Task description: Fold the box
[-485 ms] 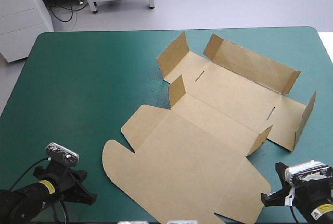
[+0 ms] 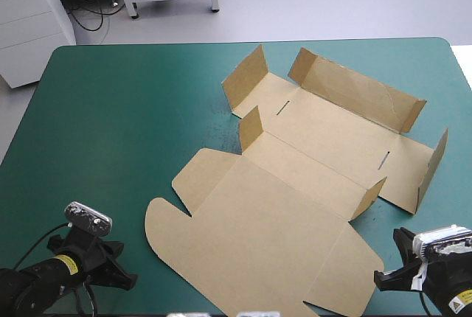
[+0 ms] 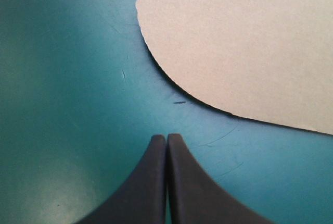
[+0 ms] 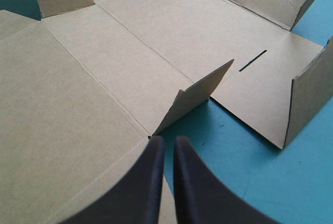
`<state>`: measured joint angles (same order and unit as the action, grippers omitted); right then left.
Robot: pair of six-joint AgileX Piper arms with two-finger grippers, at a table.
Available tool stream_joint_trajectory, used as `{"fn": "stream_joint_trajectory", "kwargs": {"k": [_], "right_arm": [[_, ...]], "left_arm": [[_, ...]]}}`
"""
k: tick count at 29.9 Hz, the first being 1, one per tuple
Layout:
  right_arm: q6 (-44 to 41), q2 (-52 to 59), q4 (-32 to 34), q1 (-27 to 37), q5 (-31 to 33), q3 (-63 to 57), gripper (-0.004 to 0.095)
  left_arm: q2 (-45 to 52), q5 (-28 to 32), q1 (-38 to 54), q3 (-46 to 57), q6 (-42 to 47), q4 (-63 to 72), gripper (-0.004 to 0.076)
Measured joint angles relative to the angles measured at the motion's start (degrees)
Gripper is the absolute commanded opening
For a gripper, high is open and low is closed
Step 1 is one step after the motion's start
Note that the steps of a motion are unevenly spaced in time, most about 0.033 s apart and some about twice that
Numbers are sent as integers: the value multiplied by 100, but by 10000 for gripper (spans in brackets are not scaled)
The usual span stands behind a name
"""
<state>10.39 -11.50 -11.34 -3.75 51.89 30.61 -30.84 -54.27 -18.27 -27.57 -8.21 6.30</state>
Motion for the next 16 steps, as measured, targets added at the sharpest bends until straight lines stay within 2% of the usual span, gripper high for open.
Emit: {"fn": "stream_joint_trajectory", "kwargs": {"k": [4, 6, 8, 16], "right_arm": [[-120, -341, 268, 0, 494, 464, 734], [-267, -521, 352, 0, 657, 678, 856], [-451, -735, 395, 0, 790, 899, 891], [-1383, -1914, 416, 0, 1237, 1655, 883]], "left_arm": [[0, 0, 0, 0, 0, 0, -32], [0, 0, 0, 0, 0, 0, -32], [0, 0, 0, 0, 0, 0, -32], [0, 0, 0, 0, 0, 0, -32]]}}
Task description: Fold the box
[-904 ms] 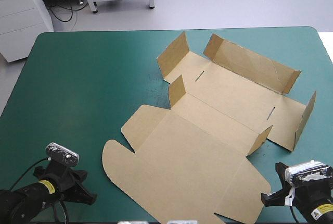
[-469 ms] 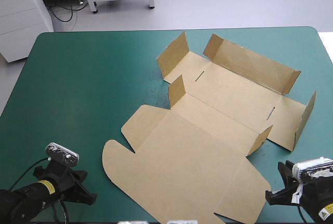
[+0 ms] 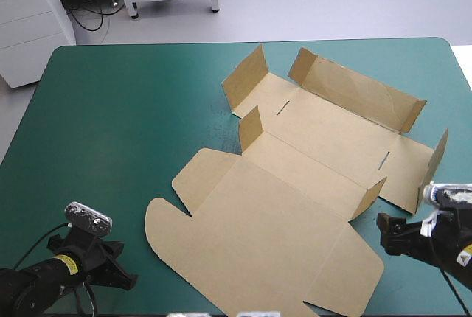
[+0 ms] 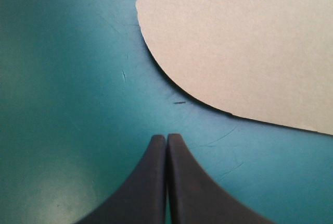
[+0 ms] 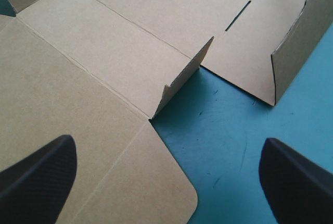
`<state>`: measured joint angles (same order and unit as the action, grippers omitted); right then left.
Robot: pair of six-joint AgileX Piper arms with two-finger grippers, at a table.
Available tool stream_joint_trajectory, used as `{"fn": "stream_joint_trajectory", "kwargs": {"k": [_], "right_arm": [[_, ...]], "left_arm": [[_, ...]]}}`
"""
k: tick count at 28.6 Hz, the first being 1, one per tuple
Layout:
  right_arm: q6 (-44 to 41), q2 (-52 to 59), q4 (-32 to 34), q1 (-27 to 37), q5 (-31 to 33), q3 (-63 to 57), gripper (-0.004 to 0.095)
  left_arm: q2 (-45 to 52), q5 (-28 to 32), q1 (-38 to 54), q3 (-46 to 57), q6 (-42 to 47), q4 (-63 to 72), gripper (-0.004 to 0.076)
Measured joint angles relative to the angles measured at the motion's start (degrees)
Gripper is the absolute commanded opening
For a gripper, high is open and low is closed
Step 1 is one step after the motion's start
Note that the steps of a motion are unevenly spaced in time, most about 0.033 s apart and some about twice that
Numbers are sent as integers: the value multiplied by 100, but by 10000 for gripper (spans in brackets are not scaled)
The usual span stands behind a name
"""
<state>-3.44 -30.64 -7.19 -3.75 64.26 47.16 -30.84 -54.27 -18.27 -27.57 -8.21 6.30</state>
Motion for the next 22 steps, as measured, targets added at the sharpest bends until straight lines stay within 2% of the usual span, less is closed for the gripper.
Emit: {"fn": "stream_joint_trajectory", "kwargs": {"k": [11, 22], "right_arm": [[-964, -1793, -27, 0, -25, 274, 883], [-1642, -3152, -329, 0, -923, 274, 883]], "left_arm": [[0, 0, 0, 0, 0, 0, -32], [0, 0, 0, 0, 0, 0, -32]]}}
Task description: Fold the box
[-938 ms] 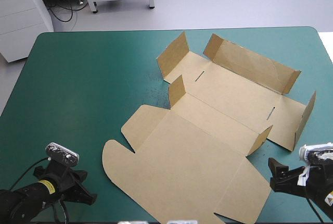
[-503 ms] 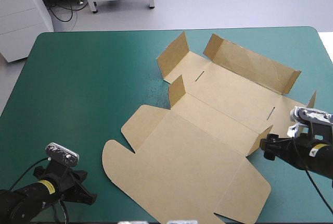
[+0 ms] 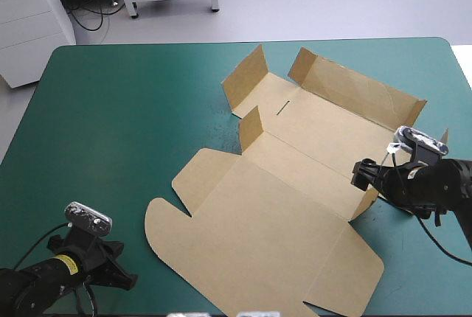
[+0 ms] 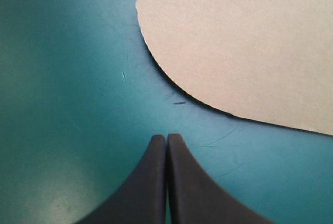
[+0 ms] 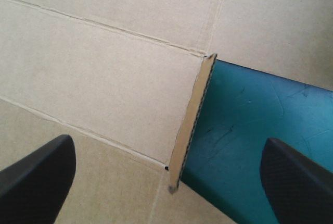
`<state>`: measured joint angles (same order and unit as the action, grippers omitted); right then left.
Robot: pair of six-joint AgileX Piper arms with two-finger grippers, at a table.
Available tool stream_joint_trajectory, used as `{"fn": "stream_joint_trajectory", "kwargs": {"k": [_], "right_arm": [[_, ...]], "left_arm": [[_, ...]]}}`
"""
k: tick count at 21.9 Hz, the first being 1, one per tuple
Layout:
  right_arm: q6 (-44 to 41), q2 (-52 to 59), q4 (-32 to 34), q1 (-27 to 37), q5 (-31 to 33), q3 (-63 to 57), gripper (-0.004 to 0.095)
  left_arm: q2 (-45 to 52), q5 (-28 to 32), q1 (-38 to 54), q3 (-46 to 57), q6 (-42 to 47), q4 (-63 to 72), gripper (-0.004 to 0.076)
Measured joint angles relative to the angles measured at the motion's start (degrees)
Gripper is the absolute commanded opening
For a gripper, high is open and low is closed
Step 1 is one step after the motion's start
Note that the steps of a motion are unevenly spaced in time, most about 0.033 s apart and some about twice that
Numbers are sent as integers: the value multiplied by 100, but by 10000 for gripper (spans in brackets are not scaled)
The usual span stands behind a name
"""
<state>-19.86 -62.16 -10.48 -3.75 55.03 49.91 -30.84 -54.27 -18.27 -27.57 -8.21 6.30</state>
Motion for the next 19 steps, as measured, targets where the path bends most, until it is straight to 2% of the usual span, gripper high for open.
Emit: {"fn": "stream_joint_trajectory", "kwargs": {"k": [7, 9, 11, 12, 14, 17, 19], "right_arm": [[-45, -940, 0, 0, -171, 0, 882], [-45, -1150, 0, 0, -176, 0, 818], [-45, -1293, -24, 0, -210, 0, 608], [-45, -1319, -45, 0, -233, 2, 437], [-45, -1325, -65, 0, -274, 7, 231], [-39, -1331, -82, 0, -285, 7, -6], [68, -1336, -115, 0, -273, 7, -18]], "left_arm": [[0, 0, 0, 0, 0, 0, -32], [0, 0, 0, 0, 0, 0, -32], [0, 0, 0, 0, 0, 0, -32], [0, 0, 0, 0, 0, 0, -32], [0, 0, 0, 0, 0, 0, -32], [0, 0, 0, 0, 0, 0, -32], [0, 0, 0, 0, 0, 0, -32]]}}
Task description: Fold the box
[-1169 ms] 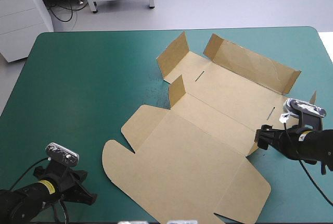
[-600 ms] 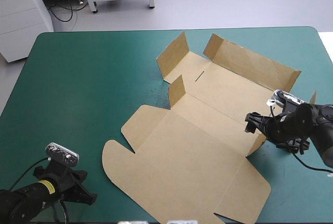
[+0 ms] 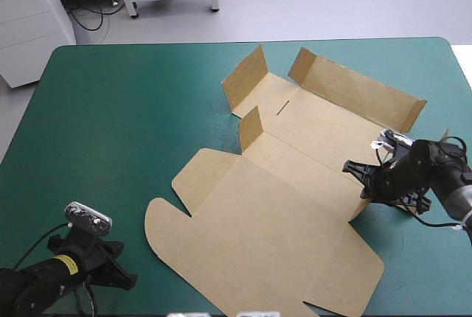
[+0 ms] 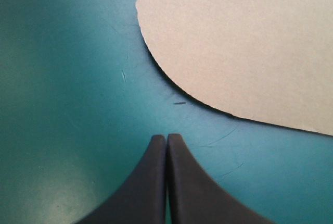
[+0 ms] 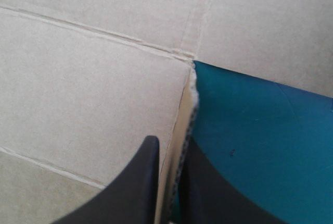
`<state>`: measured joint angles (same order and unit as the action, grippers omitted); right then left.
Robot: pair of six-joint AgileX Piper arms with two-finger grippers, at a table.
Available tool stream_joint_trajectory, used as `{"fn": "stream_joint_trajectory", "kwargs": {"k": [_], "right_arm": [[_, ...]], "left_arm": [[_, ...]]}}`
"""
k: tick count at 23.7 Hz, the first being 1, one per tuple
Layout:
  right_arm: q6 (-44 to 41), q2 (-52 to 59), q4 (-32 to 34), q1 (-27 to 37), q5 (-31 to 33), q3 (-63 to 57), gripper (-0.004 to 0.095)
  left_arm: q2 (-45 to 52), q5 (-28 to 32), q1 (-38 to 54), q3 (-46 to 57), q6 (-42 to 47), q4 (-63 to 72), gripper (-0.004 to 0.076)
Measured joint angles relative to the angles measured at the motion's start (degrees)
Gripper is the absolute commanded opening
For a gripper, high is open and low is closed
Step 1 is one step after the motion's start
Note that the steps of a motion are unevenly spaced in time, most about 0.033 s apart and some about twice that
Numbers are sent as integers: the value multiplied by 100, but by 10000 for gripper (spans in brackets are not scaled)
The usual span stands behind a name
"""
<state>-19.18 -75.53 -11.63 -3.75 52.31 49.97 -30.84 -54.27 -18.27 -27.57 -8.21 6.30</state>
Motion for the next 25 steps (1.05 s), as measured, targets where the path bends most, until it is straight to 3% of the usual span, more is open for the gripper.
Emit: {"fn": "stream_joint_trajectory", "kwargs": {"k": [12, 19, 25], "right_arm": [[1079, 0, -33, 0, -419, 2, -18], [3176, -398, -96, 0, -681, 630, -18], [5102, -1557, -47, 0, -705, 2390, -23]], "left_arm": [[0, -2, 0, 0, 0, 0, -32], [0, -2, 0, 0, 0, 0, -32], [0, -2, 0, 0, 0, 0, -32]]}}
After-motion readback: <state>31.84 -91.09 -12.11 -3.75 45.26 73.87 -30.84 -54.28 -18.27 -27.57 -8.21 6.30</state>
